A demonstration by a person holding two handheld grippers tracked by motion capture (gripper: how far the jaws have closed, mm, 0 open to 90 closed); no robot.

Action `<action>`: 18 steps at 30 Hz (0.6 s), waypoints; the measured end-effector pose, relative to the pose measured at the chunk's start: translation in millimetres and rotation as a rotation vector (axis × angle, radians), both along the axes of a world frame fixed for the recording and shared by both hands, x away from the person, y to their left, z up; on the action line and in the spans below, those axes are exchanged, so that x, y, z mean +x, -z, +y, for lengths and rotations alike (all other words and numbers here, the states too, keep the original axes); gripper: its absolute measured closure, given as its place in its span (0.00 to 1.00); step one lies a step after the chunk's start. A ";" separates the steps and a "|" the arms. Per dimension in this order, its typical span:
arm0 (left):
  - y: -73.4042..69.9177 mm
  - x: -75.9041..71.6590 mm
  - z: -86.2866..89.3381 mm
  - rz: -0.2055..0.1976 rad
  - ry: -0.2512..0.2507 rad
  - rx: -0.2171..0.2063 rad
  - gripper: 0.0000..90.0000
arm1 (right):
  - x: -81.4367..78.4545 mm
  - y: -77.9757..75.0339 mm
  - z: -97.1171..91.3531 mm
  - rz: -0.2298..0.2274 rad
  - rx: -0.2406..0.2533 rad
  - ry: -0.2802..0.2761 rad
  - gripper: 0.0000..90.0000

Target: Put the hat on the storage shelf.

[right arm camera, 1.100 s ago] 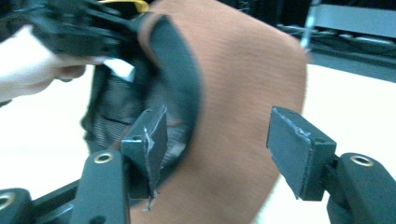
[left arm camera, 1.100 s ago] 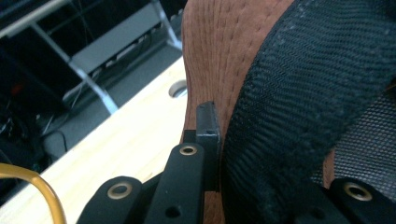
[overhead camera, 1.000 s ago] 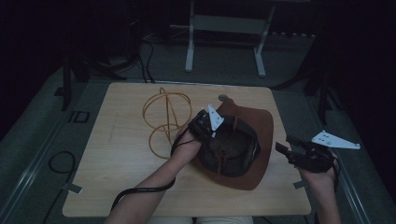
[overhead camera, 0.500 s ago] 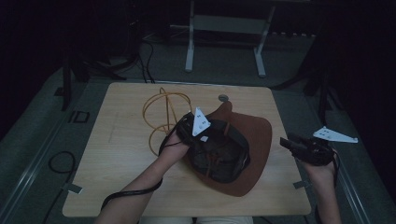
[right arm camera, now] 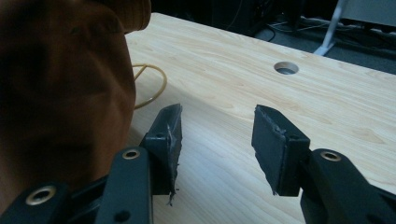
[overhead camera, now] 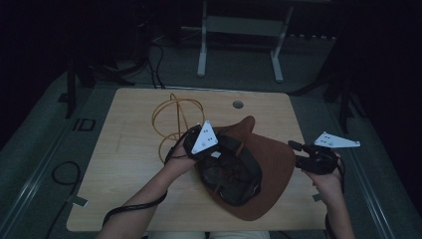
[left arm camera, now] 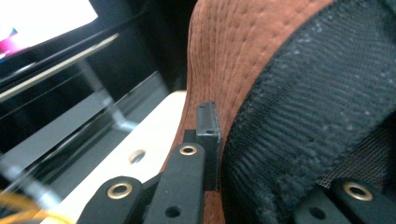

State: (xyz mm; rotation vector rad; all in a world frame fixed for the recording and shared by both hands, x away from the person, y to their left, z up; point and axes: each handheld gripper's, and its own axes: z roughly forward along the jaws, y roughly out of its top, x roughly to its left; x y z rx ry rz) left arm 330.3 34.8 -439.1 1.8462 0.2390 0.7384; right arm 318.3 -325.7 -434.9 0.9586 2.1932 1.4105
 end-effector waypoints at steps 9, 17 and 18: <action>-2.1 -10.0 -9.2 -0.009 0.101 0.014 0.97 | -9.4 0.1 28.7 -0.020 0.014 -0.155 0.57; -7.5 -19.1 -17.5 -0.040 0.161 -0.012 0.97 | -26.4 -12.3 63.9 -0.101 0.073 -0.310 0.51; -8.7 -19.7 -17.5 -0.041 0.170 -0.022 0.97 | -26.4 -12.3 63.9 -0.101 0.073 -0.310 0.51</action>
